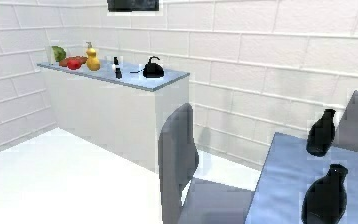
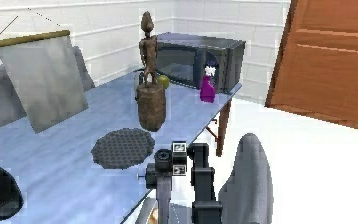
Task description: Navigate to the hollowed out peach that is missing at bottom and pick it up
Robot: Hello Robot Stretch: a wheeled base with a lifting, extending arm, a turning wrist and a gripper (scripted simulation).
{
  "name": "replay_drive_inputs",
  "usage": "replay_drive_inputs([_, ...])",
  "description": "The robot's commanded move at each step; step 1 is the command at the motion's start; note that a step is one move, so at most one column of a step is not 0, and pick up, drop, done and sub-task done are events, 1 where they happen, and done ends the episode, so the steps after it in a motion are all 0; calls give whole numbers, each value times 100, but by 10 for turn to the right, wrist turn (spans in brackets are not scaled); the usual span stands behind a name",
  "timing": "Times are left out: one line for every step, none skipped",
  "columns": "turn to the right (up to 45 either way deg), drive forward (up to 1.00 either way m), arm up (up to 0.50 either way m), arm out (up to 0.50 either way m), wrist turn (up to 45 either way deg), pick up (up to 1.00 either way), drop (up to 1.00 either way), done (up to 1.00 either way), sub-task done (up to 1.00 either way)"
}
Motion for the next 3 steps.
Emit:
replay_drive_inputs([0,0,0,0,450,0,0,0,0])
replay_drive_inputs([0,0,0,0,450,0,0,0,0])
replay_drive_inputs([0,0,0,0,450,0,0,0,0])
